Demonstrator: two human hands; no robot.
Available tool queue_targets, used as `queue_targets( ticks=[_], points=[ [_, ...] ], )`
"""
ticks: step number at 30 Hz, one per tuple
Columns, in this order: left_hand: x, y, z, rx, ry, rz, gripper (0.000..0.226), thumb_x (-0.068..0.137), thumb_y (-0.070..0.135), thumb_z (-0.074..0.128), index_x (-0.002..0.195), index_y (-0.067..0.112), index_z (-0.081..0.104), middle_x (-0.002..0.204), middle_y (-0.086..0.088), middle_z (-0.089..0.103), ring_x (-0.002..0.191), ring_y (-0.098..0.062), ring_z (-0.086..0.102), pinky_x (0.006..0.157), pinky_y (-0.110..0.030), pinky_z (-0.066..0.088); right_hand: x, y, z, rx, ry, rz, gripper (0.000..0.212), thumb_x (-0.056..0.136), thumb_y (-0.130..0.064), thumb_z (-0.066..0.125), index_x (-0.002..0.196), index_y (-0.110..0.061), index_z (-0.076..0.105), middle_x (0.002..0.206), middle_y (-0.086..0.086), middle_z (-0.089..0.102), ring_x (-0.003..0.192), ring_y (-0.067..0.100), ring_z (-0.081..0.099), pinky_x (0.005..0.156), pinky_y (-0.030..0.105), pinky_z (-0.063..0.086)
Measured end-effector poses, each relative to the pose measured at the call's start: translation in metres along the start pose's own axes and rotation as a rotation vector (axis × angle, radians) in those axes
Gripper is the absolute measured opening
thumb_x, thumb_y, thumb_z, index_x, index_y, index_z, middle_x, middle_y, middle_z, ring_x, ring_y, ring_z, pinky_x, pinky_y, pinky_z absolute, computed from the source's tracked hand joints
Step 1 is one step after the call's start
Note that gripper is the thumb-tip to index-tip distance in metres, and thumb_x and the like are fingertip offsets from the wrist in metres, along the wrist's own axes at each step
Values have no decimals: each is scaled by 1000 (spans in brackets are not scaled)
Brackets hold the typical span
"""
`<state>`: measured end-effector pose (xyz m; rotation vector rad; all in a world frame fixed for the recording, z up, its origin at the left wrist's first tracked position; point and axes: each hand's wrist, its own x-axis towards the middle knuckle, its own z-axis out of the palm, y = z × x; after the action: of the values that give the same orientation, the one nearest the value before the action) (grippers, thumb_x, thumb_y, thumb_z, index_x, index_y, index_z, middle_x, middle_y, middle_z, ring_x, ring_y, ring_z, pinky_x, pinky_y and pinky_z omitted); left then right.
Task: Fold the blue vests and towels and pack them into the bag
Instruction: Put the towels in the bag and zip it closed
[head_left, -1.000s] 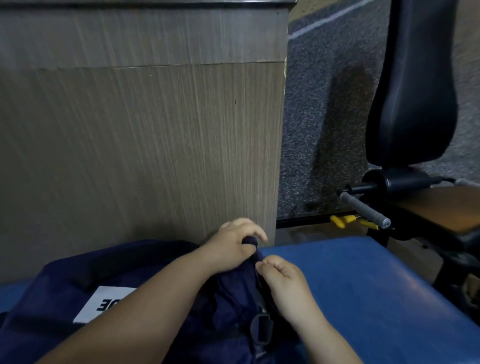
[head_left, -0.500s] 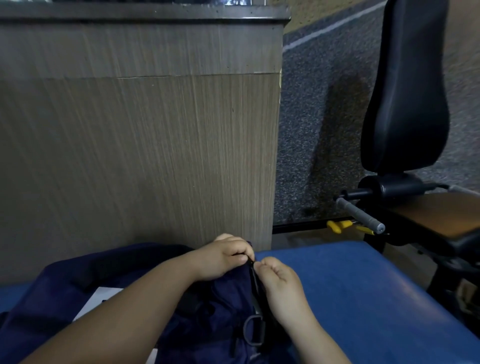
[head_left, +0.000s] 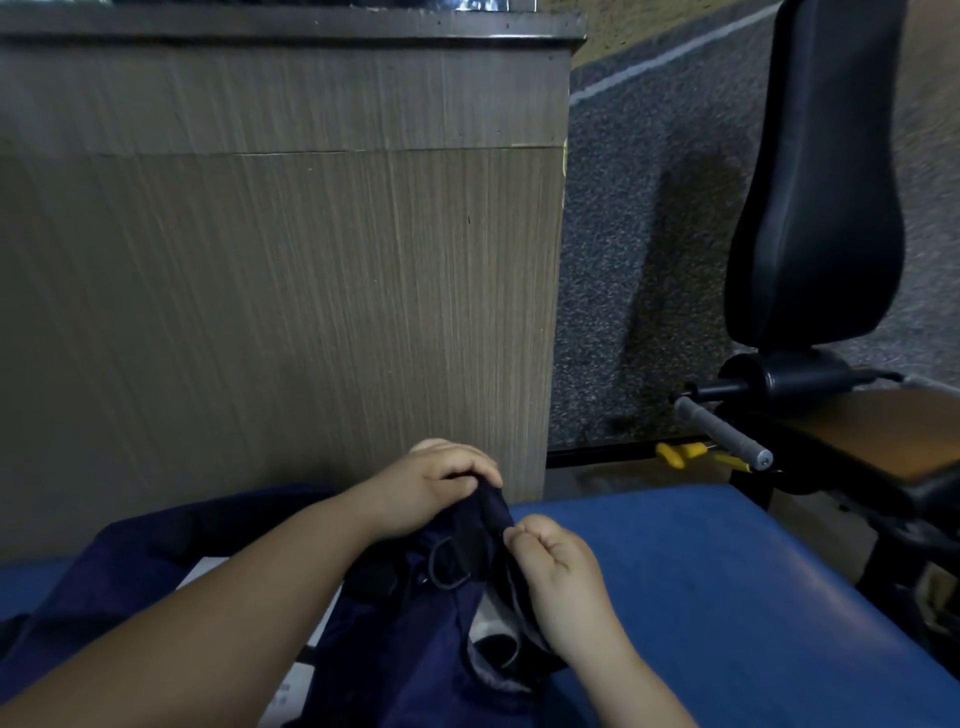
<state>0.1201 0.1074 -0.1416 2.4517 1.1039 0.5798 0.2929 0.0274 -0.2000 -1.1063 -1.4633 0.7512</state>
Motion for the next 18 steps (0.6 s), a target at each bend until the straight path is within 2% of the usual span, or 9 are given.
queue_targets(
  ticks=[2,5,7,9,11,15,18],
  points=[
    [-2,12,2,-14,-88,88,24,91,29,50,107,33,69,118,20,62,117,3,44,106,-11,22,0,-1,0,36,20,14,36,83,-29,54,53,-21,38,49,-12,38,52,3,37,51,20,28],
    [-8,12,2,21,-142,117,29,92,34,54,112,22,71,119,14,63,119,3,44,106,-12,24,-1,-2,0,64,16,23,27,77,-32,50,56,-19,40,51,-12,39,53,2,37,52,20,29],
    [-11,5,1,100,-157,87,33,89,47,53,113,29,68,121,15,60,122,4,41,110,-19,24,-1,-1,0,64,16,10,29,78,-33,51,57,-16,41,53,-11,39,55,4,37,54,23,30],
    [-13,2,0,210,-154,69,38,81,60,45,108,40,63,117,19,57,122,4,39,112,-33,25,-1,-1,1,63,11,-10,32,80,-33,51,59,-10,43,55,-9,39,57,5,39,56,25,32],
    [-14,1,-1,265,-124,63,35,80,63,39,102,44,59,112,20,57,117,8,37,111,-42,26,-2,-2,2,75,-1,-21,31,82,-32,52,58,-14,42,54,-11,38,55,4,37,53,21,31],
    [-13,0,-7,266,-103,65,26,84,62,39,100,48,55,109,23,55,117,6,37,110,-44,25,-1,-1,1,45,-17,-21,46,94,-16,57,53,-22,38,50,-13,36,53,2,35,52,20,29],
    [-10,-5,-14,242,-69,46,30,85,59,44,100,42,63,105,23,55,116,-2,42,109,-40,29,-1,-3,2,27,-43,-20,36,85,-30,53,51,-25,40,50,-14,35,54,2,34,54,23,29]
  ],
)
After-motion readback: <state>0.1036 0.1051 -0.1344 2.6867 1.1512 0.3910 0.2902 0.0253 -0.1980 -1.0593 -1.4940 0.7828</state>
